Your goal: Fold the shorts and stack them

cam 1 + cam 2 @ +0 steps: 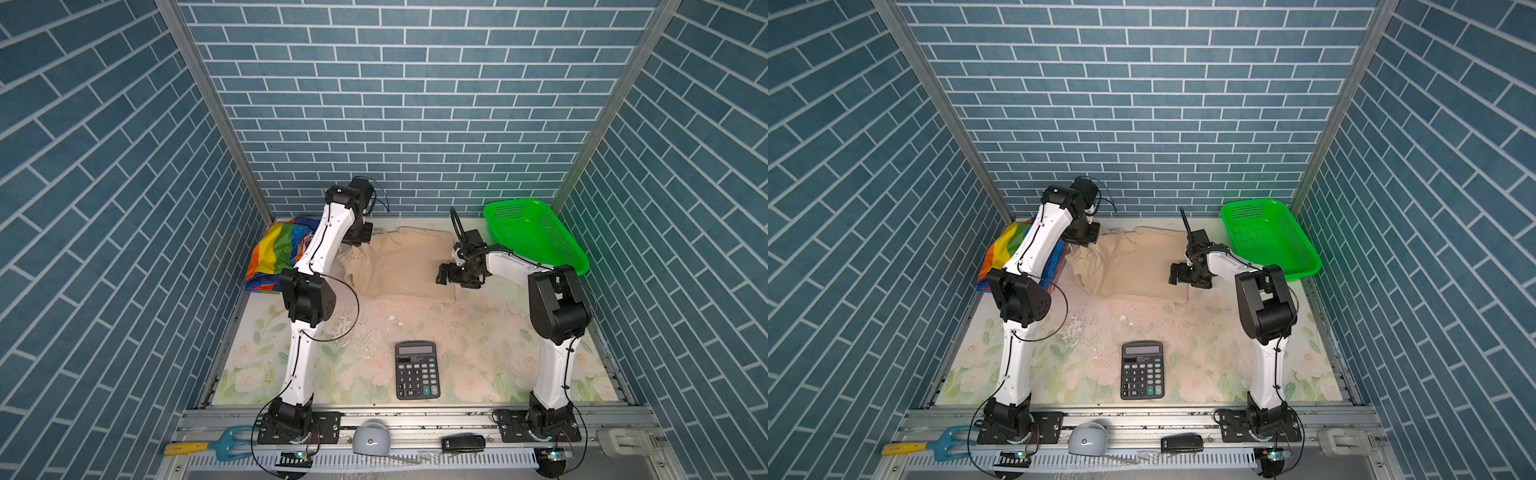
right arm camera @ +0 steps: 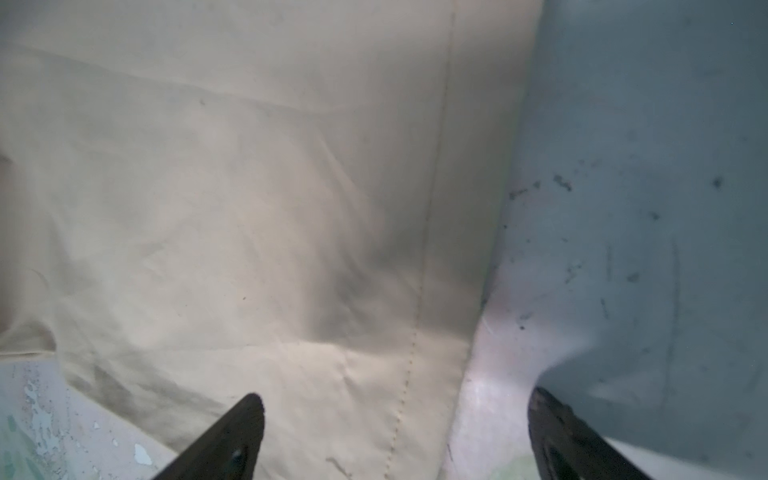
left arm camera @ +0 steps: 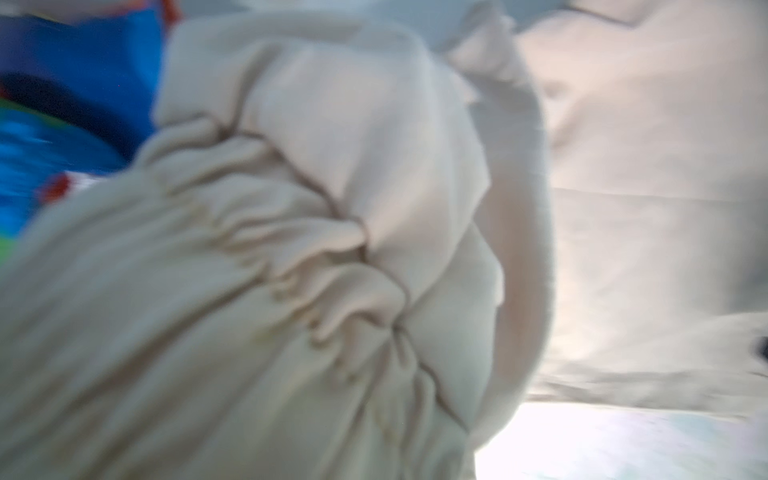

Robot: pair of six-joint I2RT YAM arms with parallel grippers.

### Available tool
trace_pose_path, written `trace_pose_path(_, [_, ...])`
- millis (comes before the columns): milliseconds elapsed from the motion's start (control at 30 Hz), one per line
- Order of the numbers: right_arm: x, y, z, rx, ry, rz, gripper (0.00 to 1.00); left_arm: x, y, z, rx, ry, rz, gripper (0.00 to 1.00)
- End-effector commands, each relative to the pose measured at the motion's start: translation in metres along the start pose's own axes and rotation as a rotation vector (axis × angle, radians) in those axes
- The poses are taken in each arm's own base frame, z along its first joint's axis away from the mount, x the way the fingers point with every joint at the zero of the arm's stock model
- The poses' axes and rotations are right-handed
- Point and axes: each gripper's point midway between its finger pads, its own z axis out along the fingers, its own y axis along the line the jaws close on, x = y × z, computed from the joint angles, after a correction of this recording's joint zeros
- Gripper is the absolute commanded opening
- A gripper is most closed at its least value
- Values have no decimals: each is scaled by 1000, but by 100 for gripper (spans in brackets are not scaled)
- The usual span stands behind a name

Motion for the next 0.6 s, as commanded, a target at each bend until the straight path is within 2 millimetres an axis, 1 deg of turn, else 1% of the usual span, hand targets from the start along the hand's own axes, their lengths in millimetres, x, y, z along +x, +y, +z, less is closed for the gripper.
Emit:
trace_pose_path(0, [6, 5, 9, -13, 30, 29, 99, -5, -49, 18, 264, 40, -128, 0])
trace_pose_path(100, [5, 7, 8, -24, 23, 28, 98, -19, -79, 22, 393, 17, -184, 0])
trace_pose_path(167, [5, 8, 8, -29, 20, 26, 99, -30, -95, 23, 465, -1, -228, 0])
trace_pose_path(300, [6, 10, 10, -47, 20, 32, 98, -48, -125, 18, 570, -58, -268, 0])
trace_pose_path(400, [8, 11, 12, -58, 23, 33, 98, -53, -146, 21, 625, -69, -281, 0])
trace_pose_path(567, [10, 14, 8, -84, 23, 35, 99, -50, -172, 45, 658, -39, -281, 2])
